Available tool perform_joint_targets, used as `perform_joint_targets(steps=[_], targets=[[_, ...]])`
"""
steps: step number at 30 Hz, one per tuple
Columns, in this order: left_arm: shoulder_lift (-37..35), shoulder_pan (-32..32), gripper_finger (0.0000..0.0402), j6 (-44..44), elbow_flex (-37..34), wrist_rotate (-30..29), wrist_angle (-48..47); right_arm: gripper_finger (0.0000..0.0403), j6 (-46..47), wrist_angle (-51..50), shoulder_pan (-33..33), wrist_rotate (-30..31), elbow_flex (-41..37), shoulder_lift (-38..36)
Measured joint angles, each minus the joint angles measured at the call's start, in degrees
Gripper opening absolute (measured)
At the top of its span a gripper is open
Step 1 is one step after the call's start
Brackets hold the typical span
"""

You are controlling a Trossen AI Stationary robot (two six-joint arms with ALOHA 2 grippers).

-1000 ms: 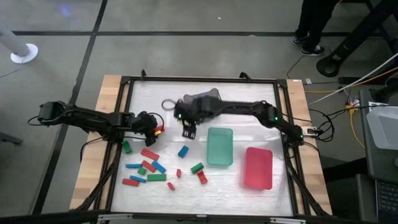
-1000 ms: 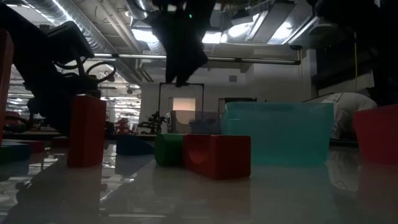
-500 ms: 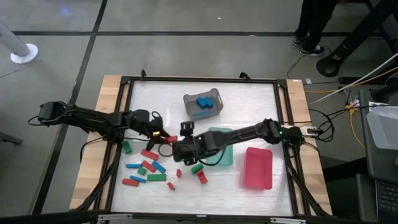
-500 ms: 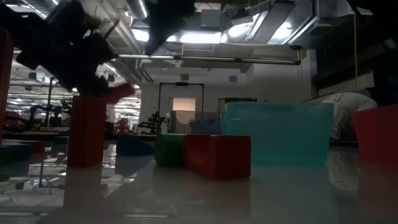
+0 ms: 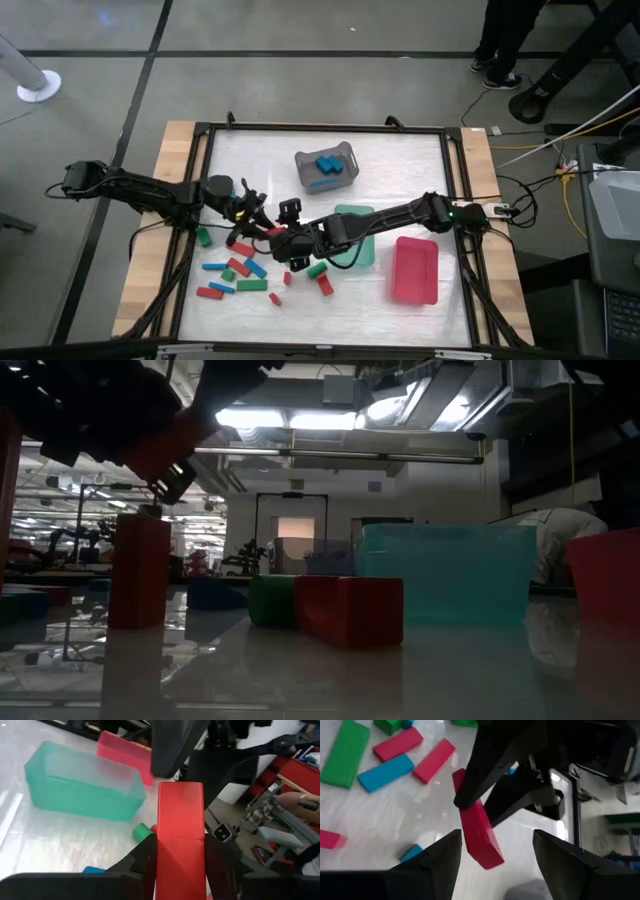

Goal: Sort blocks
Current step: Put the red block into the pink bin

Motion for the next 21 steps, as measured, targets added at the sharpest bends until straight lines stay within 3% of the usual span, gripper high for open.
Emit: perform_joint_targets(steps=[7,15,18,21], targets=[[-0.02,-1.78,0.0115,-0.01,0.0,0.0,4.72,0.0218,-1.32,1.81,-0.34,-4.77,0.0,0.0],[-0.02,-2.04,0.0117,1.66,0.0,0.03,4.9,0.011,-1.55,1.8,-0.3,-5.27,0.0,0.0],[-0.02,-2.06,0.0135,2.02,0.0,0.51,4.98,0.0068,-2.2,1.12,-0.23,-5.63,-0.02,0.01],[-0.04,-2.1,0.0157,1.54,0.0,0.19,5.25,0.0056,-1.13,1.0,-0.17,-6.07,-0.02,0.02]])
